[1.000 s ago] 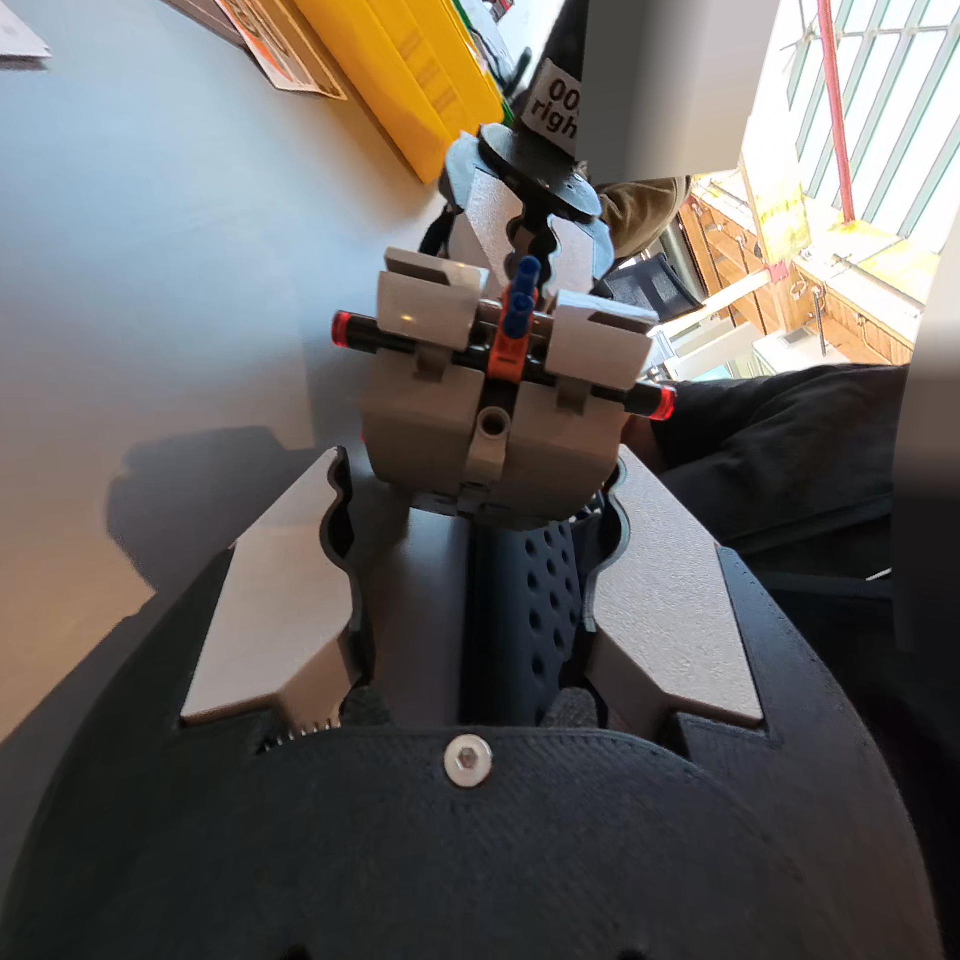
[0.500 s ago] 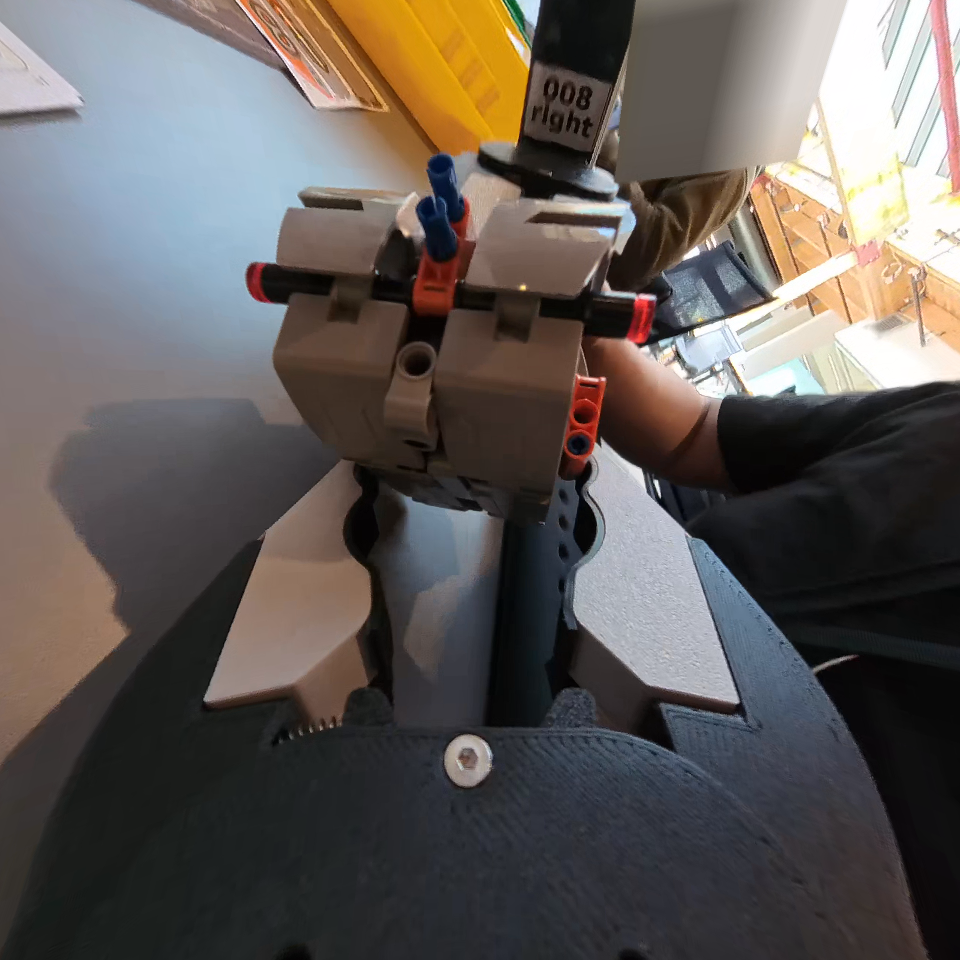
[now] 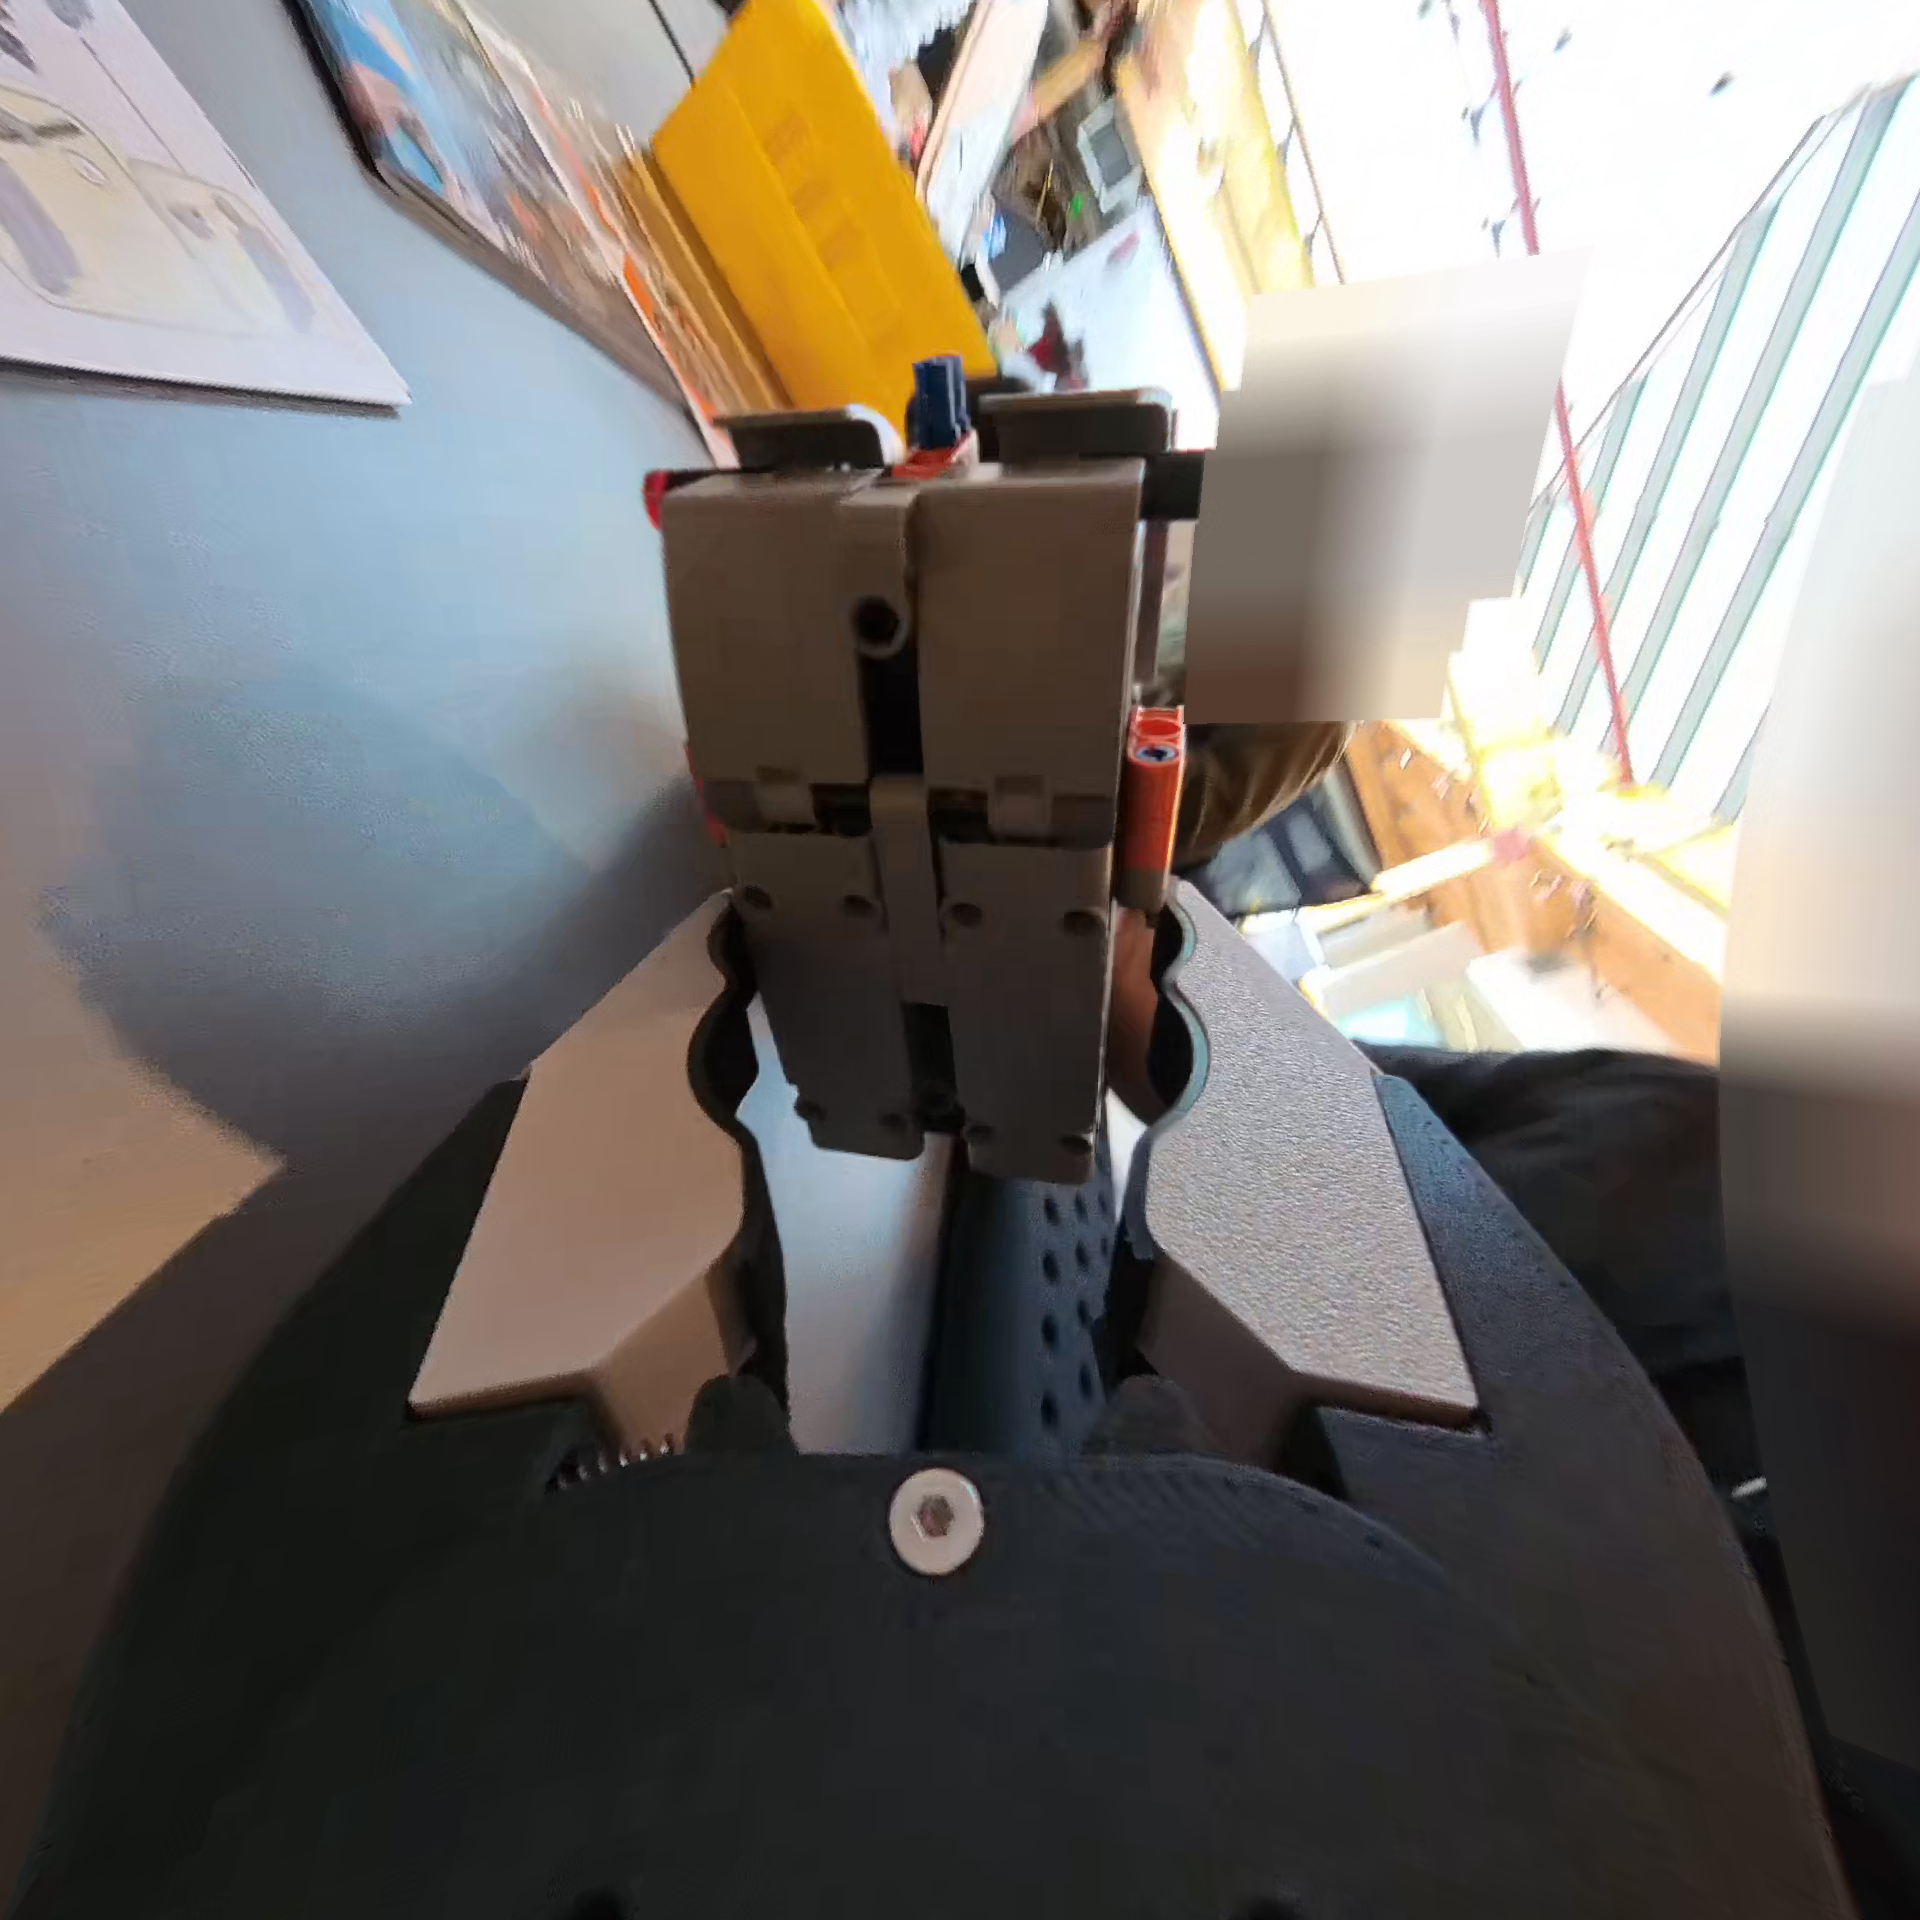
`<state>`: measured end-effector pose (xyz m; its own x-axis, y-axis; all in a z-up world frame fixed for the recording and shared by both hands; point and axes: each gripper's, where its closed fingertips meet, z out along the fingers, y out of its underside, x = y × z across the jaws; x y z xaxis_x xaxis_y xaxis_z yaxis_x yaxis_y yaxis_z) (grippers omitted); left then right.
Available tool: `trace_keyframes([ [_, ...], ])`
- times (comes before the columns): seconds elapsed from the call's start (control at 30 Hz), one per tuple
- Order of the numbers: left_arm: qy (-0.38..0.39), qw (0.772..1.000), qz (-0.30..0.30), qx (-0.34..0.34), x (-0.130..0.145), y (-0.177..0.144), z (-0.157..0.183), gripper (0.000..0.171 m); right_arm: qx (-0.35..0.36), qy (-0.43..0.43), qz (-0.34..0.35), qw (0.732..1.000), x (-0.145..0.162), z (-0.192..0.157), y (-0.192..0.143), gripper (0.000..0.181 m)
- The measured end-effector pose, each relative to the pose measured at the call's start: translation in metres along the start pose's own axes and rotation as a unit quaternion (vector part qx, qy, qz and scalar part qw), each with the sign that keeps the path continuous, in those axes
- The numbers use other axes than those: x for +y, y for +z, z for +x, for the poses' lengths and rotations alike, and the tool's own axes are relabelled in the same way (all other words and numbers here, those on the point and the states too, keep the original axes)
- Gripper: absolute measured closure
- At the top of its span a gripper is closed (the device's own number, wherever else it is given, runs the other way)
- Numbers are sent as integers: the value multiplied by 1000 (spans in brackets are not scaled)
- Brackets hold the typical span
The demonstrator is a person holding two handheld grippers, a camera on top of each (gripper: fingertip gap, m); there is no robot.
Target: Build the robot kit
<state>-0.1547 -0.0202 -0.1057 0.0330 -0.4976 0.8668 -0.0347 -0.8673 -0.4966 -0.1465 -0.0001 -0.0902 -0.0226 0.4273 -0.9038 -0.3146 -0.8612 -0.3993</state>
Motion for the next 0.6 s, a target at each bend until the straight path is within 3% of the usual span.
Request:
trace_keyframes([
  [0.1,-46,998,43,25,-9,0,2,96,-16,54,57,997,-6,-1,1,175],
  [0.27,-70,996,1,59,8,1,11,99,-42,141,124,981,-10,5,-3,176],
  [0.43,-132,987,12,90,6,9,11,101,-17,100,129,986,-12,6,0,176],
  [0.6,-83,994,26,63,0,2,7,106,-22,81,110,990,-7,0,2,175],
])
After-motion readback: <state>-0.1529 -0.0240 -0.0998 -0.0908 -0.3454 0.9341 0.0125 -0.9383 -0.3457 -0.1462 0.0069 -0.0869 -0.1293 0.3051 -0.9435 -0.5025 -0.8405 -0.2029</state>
